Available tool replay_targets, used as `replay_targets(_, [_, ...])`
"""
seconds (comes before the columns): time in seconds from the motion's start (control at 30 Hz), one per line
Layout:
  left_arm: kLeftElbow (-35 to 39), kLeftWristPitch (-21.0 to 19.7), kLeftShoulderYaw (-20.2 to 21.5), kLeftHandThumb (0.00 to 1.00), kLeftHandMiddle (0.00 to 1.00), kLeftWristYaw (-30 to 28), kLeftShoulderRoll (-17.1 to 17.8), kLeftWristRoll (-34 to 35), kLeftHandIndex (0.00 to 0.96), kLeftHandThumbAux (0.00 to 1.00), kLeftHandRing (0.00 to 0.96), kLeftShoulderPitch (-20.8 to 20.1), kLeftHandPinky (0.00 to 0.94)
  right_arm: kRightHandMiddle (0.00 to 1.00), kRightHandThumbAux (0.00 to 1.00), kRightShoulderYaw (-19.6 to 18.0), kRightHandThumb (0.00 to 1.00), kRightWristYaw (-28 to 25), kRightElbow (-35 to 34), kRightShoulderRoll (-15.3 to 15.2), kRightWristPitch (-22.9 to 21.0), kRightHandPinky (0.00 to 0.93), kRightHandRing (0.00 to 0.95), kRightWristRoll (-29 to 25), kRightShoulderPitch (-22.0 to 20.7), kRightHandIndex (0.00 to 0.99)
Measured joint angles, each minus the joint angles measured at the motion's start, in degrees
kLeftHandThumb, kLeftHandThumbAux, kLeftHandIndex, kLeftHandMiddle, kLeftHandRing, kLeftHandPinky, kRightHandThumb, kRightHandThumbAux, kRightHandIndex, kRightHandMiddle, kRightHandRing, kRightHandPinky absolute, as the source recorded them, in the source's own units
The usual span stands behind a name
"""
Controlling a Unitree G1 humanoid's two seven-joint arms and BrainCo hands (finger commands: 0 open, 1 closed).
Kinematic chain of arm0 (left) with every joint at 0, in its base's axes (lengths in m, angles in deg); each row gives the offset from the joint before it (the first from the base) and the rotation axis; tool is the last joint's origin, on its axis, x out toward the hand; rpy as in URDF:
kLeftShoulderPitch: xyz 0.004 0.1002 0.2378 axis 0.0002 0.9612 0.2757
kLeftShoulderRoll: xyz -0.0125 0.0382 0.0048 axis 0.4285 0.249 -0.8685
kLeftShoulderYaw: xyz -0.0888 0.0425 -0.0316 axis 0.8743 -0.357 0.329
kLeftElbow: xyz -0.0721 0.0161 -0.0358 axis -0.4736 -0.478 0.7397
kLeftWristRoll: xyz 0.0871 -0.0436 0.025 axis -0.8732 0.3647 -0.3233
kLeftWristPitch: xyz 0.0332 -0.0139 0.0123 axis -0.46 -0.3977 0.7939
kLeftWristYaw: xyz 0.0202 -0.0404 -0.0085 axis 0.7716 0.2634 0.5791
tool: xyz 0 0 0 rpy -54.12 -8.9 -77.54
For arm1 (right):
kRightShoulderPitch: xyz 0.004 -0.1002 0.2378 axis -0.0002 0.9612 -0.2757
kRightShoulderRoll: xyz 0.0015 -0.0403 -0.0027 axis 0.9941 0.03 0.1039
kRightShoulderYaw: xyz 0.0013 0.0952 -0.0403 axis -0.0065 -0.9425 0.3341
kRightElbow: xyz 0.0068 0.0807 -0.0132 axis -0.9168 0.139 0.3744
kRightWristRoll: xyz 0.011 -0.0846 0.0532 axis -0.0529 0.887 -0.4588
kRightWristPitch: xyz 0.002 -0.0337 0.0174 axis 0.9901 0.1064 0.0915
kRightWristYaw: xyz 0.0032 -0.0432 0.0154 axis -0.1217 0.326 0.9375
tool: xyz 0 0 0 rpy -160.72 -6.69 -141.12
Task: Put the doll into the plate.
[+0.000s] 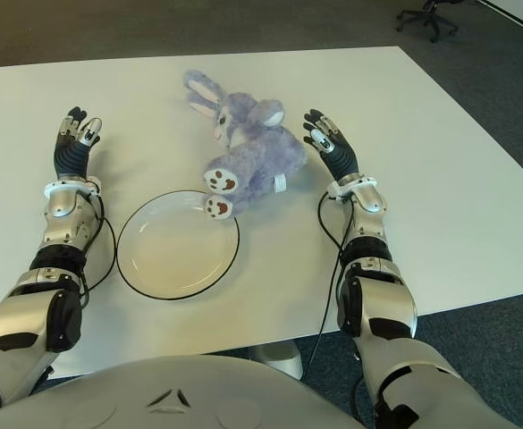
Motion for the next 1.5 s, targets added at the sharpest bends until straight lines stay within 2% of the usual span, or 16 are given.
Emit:
replay_targets(0.33, [-0.05, 0.03, 0.0, 0.064, 0.06, 0.0, 0.07, 0.0, 0.0, 0.53, 0.083, -0.04, 0.114, 0.0, 0.431, 0.7, 0.132, -1.69, -0.3, -0.04, 0.0, 0.0, 0.0, 0.12, 0.19, 0.0])
replay_targets(0.97, [-0.65, 0.38, -0.01, 0.051, 0.064, 0.0, 0.18, -0.06, 0.0, 0.542, 0.09, -0.33, 0.124, 0.0, 0.252, 2.1, 0.19, -5.35, -1.62, -0.24, 0.01, 0.0, 0.0, 0.14, 0.99, 0.0])
replay_targets(1.5, [-1.63, 0.62, -0.03, 0.05, 0.07, 0.0, 0.33, -0.07, 0.0, 0.54, 0.099, -0.8, 0.128, 0.0, 0.155, 3.04, 0.148, -8.96, -1.63, -0.73, 0.01, 0.0, 0.0, 0.22, 1.34, 0.0])
